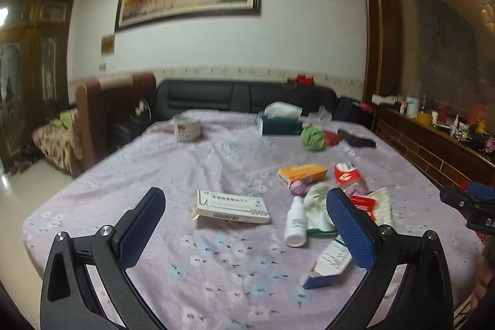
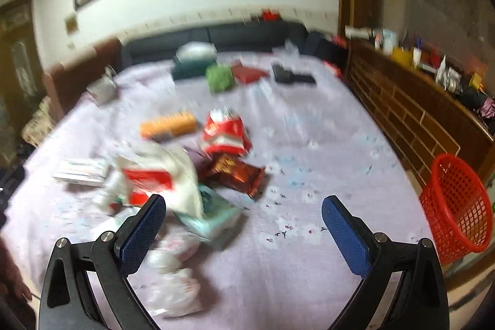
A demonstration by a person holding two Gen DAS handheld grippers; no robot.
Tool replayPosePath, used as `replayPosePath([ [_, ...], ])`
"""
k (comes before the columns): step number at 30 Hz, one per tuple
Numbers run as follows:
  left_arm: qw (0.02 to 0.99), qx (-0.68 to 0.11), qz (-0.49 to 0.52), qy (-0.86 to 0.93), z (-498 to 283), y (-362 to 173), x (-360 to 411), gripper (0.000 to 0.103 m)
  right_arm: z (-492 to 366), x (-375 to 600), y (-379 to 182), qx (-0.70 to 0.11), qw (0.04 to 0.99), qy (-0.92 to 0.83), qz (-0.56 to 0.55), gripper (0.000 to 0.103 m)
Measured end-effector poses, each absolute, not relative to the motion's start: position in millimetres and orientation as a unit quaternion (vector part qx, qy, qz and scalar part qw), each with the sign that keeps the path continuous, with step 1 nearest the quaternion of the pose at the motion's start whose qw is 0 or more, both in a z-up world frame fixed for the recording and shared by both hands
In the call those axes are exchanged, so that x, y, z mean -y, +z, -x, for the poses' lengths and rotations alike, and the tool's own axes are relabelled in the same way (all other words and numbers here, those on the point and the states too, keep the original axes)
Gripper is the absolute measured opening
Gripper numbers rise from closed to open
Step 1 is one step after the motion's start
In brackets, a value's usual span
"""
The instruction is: Collect trash
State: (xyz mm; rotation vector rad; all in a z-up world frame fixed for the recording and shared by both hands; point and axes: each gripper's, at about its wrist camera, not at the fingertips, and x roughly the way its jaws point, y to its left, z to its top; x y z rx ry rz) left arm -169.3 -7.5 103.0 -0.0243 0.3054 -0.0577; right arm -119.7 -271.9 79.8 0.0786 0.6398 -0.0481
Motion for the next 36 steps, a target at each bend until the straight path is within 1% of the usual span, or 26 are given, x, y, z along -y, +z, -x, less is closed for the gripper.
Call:
replayPosePath([
  [4,0.990,-0.135,-0.002,-0.043,198.5,100.0,24.7,0.103,176.3,266.6,96.4,-0.232,0.972,-0.019,-0.031,0.102],
  [10,0.987,-0.147,-0.022,-0.053,208.1,87.7,40.5,0.103,221.0,259.5,97.1,-0.174,0.984,-0.042,0.011,0.102],
  [15,0.987,-0.152,-0.016,-0.047,206.4,81.6,41.2,0.103,220.7,258.6,89.8,-0.190,0.980,-0.051,0.025,0.102],
  [22,0.981,-0.185,-0.015,-0.059,195.0,70.6,43.6,0.103,214.0,260.5,80.1,-0.209,0.976,-0.059,0.021,0.102],
  [36,0.978,-0.194,-0.018,-0.075,194.8,67.2,47.1,0.103,210.7,263.6,73.2,-0.230,0.971,-0.058,0.015,0.102],
])
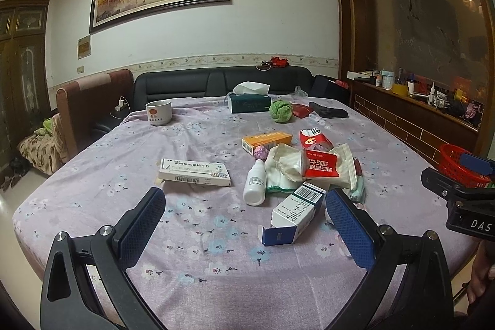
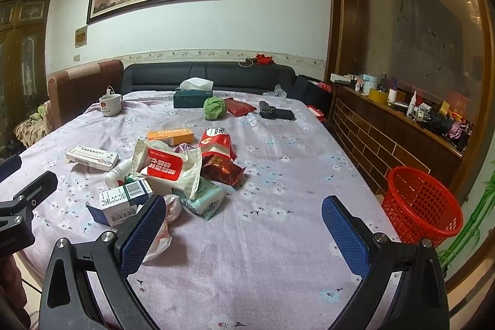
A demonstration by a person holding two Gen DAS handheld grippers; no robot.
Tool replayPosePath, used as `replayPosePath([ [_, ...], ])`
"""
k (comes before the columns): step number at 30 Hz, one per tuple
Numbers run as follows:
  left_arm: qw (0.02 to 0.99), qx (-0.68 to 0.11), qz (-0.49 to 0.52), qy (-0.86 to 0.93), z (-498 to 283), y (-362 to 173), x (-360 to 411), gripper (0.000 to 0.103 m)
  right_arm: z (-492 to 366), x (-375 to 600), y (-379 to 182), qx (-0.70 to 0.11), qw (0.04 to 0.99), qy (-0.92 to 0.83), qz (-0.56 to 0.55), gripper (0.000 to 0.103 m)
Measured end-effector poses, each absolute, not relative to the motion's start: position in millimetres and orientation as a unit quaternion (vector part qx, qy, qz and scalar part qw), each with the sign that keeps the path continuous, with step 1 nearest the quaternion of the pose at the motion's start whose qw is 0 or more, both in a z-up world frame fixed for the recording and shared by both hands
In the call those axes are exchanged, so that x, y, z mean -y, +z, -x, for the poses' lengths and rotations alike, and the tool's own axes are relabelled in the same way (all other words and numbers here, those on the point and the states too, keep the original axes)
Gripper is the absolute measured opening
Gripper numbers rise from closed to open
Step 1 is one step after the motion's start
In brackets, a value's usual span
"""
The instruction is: Collect trash
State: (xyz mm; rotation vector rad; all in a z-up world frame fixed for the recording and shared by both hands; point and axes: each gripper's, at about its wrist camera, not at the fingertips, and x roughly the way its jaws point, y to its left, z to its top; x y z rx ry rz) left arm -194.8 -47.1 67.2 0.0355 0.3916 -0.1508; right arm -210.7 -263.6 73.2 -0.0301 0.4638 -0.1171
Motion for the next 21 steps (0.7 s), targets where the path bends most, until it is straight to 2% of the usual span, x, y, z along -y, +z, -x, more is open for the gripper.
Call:
replayPosePath([
  [21,0.975,-0.206,-0.019,-0.087,191.8,64.7,47.9,0.103,205.6,265.2,68.2,-0.249,0.967,-0.052,0.008,0.102],
])
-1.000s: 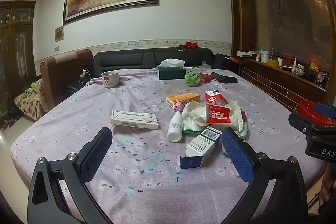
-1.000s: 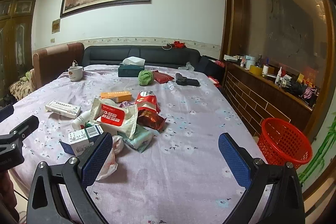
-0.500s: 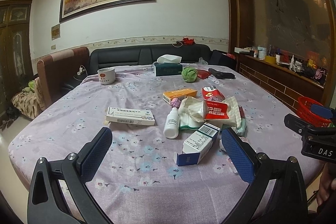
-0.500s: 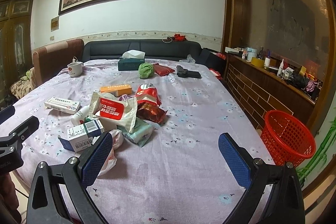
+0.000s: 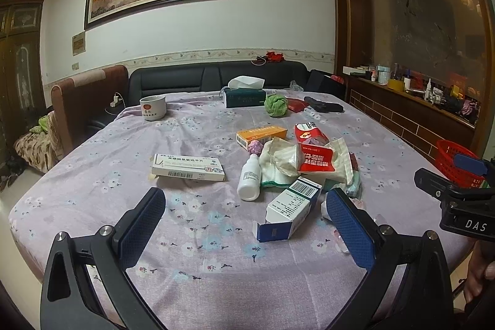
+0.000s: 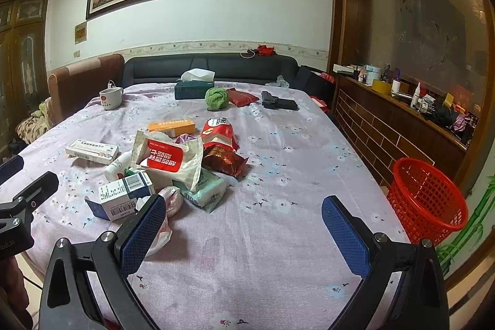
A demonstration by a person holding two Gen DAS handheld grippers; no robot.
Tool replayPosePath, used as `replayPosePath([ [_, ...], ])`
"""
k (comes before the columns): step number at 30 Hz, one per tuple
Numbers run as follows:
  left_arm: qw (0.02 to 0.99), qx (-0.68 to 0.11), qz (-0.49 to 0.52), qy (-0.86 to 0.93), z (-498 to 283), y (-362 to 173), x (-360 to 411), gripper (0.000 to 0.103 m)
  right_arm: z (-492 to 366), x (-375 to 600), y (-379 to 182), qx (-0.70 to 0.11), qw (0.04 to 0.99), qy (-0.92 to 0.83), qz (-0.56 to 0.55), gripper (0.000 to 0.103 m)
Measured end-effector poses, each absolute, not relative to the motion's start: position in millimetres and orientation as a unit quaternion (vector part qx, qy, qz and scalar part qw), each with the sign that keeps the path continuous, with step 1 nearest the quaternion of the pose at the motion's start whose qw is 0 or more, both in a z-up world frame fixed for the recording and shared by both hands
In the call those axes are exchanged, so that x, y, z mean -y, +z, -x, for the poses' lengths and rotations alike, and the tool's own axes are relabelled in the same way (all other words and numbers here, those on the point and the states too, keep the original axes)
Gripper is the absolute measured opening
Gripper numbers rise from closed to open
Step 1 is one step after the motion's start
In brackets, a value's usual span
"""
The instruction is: Collect trash
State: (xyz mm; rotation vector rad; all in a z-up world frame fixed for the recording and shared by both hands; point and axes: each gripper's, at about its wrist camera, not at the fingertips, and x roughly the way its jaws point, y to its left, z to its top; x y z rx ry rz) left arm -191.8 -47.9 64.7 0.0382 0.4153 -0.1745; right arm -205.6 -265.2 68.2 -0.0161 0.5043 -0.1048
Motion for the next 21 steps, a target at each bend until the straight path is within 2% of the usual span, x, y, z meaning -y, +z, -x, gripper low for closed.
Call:
replayPosePath([
  [9,0.969,-0.219,-0.025,-0.107,183.7,65.3,47.0,0.103,203.4,265.3,66.3,-0.255,0.966,-0.049,0.007,0.102],
  [13,0.957,-0.252,-0.017,-0.145,165.8,68.8,44.5,0.101,197.4,275.5,65.4,-0.272,0.961,-0.033,-0.022,0.097],
  [16,0.943,-0.283,-0.021,-0.176,150.2,67.4,49.7,0.090,192.1,285.0,64.7,-0.287,0.956,-0.013,-0.052,0.089],
  [18,0.930,-0.310,-0.022,-0.197,138.6,63.4,55.9,0.076,188.9,289.7,63.3,-0.295,0.953,0.000,-0.071,0.085],
  [21,0.911,-0.343,-0.029,-0.226,122.9,54.5,68.9,0.070,183.9,295.6,59.4,-0.315,0.943,0.031,-0.103,0.074],
])
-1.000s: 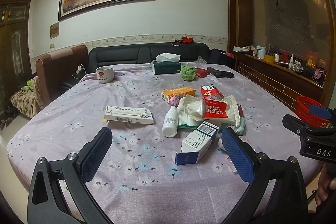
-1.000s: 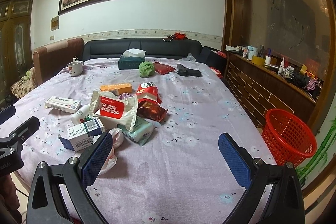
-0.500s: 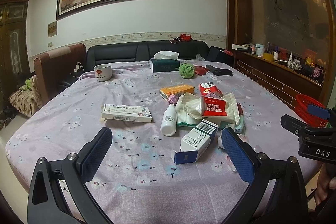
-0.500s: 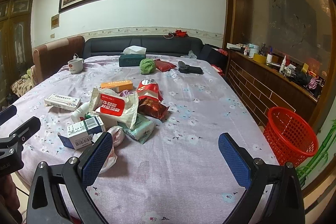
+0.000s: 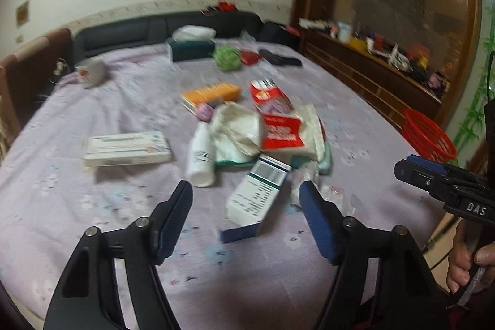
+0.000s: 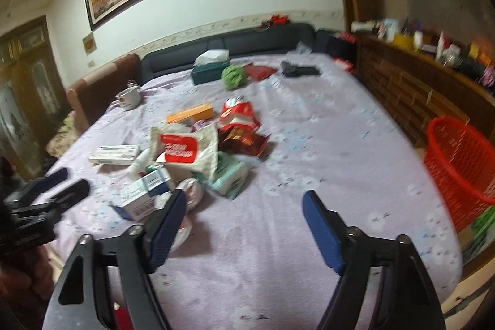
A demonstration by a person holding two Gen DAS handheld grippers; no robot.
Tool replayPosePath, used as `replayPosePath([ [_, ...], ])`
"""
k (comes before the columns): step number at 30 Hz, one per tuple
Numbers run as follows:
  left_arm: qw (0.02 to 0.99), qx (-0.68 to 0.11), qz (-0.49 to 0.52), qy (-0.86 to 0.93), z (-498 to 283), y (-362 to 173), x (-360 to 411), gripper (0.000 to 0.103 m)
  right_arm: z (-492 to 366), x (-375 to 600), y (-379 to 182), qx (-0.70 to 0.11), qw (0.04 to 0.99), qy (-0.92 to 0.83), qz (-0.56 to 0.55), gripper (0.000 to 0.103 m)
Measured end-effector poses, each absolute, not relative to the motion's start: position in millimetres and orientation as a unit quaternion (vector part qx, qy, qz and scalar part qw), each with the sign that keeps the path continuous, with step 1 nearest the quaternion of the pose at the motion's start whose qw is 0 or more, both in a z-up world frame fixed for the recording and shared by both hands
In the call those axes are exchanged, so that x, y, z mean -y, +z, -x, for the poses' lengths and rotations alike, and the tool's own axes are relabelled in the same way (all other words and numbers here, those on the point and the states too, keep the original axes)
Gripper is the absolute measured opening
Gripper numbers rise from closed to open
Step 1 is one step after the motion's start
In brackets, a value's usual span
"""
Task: Collect trash
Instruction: 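Grasp the white barcode medicine box with the left tool while the right tool grasps the white plastic bag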
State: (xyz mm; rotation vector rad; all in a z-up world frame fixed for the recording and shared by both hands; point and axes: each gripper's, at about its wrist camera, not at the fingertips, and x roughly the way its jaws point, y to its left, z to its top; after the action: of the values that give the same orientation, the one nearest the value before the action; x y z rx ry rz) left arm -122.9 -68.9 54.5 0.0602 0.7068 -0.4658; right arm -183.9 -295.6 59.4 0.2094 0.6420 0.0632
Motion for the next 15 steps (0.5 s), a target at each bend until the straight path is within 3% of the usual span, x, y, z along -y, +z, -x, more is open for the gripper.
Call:
replayPosePath([
  [3,0.902,-0.361,-0.057,-0.232,112.4,42.7,83.7,0.065,179.7,297.8,55.2,-0.332,0.933,0.057,-0.124,0.066],
  [6,0.890,-0.385,-0.075,-0.232,101.5,30.2,92.0,0.041,177.3,292.7,53.2,-0.339,0.929,0.079,-0.125,0.065],
  [15,0.869,-0.419,-0.079,-0.251,79.7,13.4,102.0,0.041,169.9,277.2,50.1,-0.357,0.917,0.129,-0.121,0.062],
])
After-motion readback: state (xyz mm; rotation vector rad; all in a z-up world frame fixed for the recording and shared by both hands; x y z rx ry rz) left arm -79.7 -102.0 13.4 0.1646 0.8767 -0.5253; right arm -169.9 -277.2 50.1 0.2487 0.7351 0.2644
